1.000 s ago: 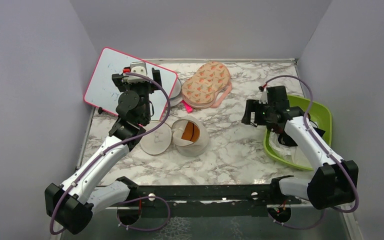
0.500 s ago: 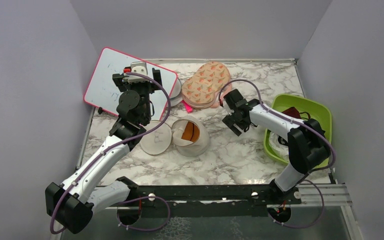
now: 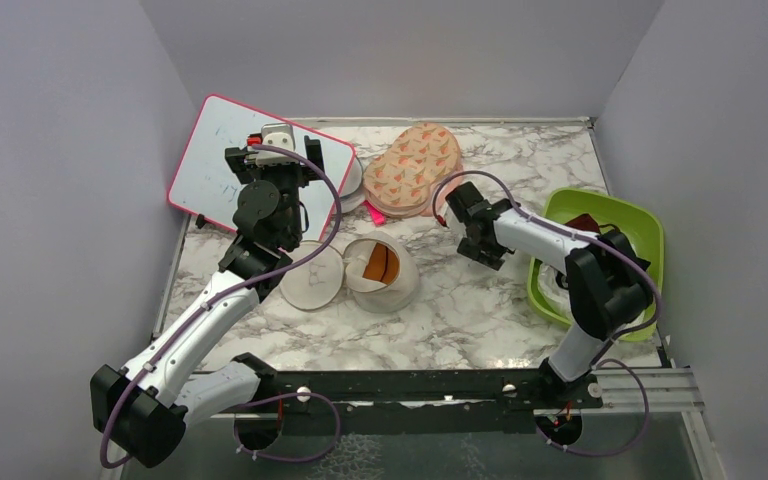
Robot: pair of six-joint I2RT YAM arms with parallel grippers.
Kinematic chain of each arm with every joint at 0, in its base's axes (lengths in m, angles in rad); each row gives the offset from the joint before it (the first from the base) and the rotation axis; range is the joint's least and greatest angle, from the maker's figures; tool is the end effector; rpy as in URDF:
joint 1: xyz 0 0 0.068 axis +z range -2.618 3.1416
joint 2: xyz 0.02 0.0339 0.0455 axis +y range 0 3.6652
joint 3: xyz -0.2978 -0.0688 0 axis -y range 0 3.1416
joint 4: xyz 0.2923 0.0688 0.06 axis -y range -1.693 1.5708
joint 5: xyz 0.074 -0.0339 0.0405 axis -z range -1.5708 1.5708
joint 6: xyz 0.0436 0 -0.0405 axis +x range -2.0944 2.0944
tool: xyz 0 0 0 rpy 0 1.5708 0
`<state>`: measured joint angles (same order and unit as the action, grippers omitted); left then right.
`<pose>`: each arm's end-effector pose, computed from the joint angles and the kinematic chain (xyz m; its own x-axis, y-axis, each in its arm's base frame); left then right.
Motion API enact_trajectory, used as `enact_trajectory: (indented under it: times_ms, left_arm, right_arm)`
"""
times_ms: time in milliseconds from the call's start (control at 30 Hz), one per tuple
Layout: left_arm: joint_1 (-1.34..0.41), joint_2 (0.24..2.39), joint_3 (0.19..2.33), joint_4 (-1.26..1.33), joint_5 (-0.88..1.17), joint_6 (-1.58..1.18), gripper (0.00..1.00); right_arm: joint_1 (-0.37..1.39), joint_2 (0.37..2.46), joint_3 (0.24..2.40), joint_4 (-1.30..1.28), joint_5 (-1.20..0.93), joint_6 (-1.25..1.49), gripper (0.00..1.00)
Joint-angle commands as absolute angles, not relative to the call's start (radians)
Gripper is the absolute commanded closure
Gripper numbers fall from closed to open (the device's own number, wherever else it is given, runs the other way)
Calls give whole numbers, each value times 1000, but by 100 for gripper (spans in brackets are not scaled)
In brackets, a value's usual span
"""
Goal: Unzip the laundry bag and remove the bra
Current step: Adjust the bra in the bin.
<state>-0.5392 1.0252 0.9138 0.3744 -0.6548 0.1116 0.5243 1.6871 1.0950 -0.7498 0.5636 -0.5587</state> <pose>0.2432 -0.1145 0.4234 0.2109 -0.0232 -0.9772 -0.1216 0.9913 -0.0498 0.3196 0.1579 0.1880 -0.5462 -0.8335 0.0834 -0.7168 0.4135 -0.5615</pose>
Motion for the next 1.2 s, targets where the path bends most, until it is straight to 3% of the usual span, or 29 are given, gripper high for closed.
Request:
enact_trajectory:
  times_ms: [0, 267, 667, 767, 833, 1000, 1167]
  left_arm:
    - [-544, 1013, 907, 400, -659, 107, 7]
    - [-547, 1004, 904, 406, -663, 110, 7]
    - [-570, 988, 899, 420, -675, 129, 7]
    - [-575, 981, 898, 424, -680, 134, 7]
    - [-574, 978, 897, 426, -683, 136, 7]
    - [-575, 980, 898, 426, -682, 138, 7]
    - [-576, 986, 898, 425, -677, 137, 7]
  right_arm:
    - [509, 1750, 1094, -695, 551, -615, 22]
    - [482, 1806, 1064, -584, 608, -653, 25]
    - [438, 1807, 1010, -520, 598, -673, 55]
    - [437, 1817, 1038, -570, 574, -641, 68]
    - [438, 1810, 1060, -590, 560, -613, 83]
    - [432, 1651, 1045, -526, 451, -543, 98]
    - [355, 1436, 965, -359, 363, -366, 99]
